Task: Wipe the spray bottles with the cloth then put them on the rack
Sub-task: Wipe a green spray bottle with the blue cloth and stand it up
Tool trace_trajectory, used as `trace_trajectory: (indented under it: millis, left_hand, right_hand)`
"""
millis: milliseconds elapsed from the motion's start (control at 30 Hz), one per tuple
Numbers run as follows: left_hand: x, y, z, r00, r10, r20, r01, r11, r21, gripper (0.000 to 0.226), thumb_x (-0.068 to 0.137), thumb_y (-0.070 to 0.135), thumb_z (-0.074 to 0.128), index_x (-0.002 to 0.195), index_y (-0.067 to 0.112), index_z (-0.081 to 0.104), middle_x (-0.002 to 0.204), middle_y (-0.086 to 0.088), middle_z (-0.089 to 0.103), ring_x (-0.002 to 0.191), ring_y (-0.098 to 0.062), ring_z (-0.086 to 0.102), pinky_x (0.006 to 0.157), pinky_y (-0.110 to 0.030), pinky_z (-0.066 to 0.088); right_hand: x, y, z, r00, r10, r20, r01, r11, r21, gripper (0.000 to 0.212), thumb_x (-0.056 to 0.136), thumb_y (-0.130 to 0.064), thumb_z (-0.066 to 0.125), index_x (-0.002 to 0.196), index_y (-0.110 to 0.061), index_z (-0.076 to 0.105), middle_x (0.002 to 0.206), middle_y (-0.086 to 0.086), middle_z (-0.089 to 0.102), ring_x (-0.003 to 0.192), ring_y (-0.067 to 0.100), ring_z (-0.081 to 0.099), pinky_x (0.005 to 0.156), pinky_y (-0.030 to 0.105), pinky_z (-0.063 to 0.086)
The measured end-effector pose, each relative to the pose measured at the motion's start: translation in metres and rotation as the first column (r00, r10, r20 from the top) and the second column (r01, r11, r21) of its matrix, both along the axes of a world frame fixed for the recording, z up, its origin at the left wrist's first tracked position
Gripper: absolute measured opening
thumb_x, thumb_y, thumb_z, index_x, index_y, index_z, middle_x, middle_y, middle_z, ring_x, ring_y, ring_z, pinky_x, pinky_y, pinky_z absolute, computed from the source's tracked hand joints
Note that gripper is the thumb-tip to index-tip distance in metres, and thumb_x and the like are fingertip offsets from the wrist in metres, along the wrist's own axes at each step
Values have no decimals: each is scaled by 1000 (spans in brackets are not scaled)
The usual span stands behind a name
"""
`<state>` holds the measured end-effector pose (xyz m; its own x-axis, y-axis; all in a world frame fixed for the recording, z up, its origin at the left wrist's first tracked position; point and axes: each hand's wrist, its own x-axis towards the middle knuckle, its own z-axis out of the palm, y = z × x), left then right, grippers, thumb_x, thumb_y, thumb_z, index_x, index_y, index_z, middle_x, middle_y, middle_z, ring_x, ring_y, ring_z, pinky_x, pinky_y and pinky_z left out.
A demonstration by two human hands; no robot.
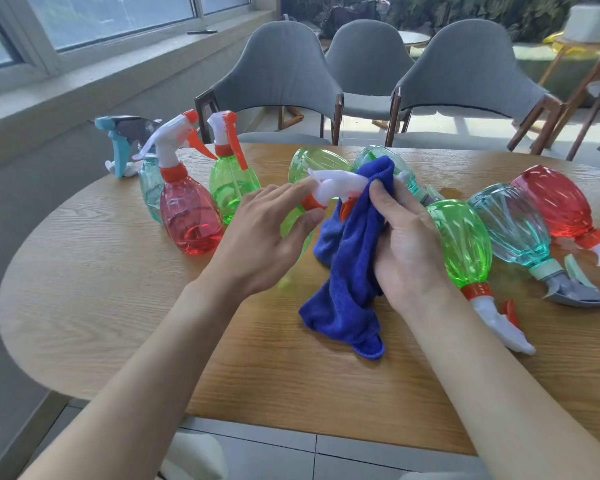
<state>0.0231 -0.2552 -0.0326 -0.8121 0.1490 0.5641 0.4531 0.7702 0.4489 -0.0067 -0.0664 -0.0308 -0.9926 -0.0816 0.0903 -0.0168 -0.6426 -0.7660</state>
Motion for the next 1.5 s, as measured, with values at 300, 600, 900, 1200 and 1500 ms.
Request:
trace_trajectory:
  millis: [300,600,900,1200,1500]
  left_hand:
    - [8,6,5,995,-62,84,38,964,261,27,108,35,59,131,20,59,110,4,74,108,-20,70,101,-50,51]
    - [8,9,20,895,-284,343,-29,730,682,71,99,45,61,163,24,40,143,-6,68,133,-20,65,119,-51,45]
    - [13,18,19,901,-330,283,34,703,711,38,106,28,55,133,5,69,124,-22,73,114,-26,70,108,-53,51]
    - [8,25,12,941,-238,241,0,711,703,36,98,52,65,124,29,76,94,-30,69,86,-20,56,82,-42,46]
    - [8,35,12,964,-181,194,-17,687,726,11,107,30,66,109,30,77,80,-4,55,76,-16,45,67,-24,38]
  right_hand:
    - [0,-7,-2,969,9,247,28,989,-147,39,109,-41,54,111,-8,75,96,14,77,84,27,77,70,36,64]
    - [10,-10,-1,950,311,32,-305,944,-125,55,102,-29,36,135,2,67,145,28,60,139,43,55,124,56,36]
    - [16,-12,1,955,284,88,-283,959,-25,39,100,-5,49,132,6,67,133,29,68,127,42,66,114,56,49]
    - [12,-20,-1,971,153,183,-149,988,-32,41,100,-3,45,133,7,67,128,32,70,122,46,68,110,56,53]
    - [21,-16,8,957,188,222,-154,975,-164,47,104,-23,36,124,4,69,122,23,74,112,37,72,98,45,60]
